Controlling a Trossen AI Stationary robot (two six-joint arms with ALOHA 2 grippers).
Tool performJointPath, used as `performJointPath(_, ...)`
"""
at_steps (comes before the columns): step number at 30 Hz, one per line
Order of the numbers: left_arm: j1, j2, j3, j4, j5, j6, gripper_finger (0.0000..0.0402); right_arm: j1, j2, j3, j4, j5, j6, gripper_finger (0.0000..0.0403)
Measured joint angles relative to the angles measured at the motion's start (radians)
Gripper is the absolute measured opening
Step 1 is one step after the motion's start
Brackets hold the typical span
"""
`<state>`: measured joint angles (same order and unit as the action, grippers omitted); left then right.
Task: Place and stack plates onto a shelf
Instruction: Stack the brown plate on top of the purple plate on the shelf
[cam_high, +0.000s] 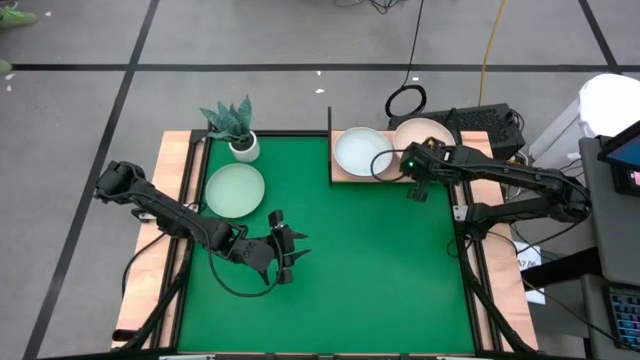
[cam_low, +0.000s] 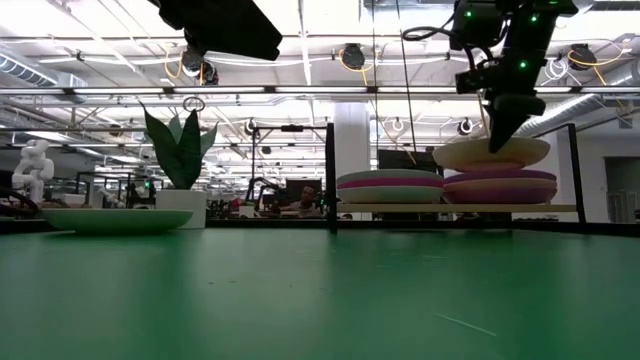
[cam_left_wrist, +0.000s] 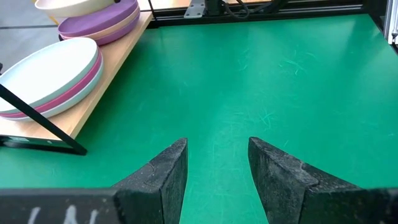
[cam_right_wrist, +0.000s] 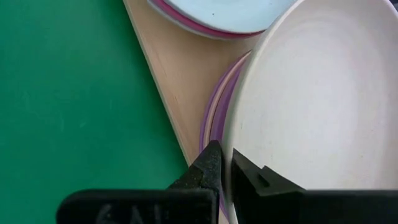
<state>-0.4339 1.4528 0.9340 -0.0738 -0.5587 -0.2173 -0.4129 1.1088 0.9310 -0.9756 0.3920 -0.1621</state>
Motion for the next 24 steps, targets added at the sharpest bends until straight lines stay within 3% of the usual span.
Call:
performJointPath(12,0.0,0.0,0.0,0.0,0.0,0.001,0.0175,0.0,0.0,-0.003,0.02,0.011,0.003,0.0004)
performJointPath(24,0.003,0.0,0.0,0.001,0.0,0.006,0.0175,-0.026,0.001,-0.133,0.112,0.085,-0.071,0.0004)
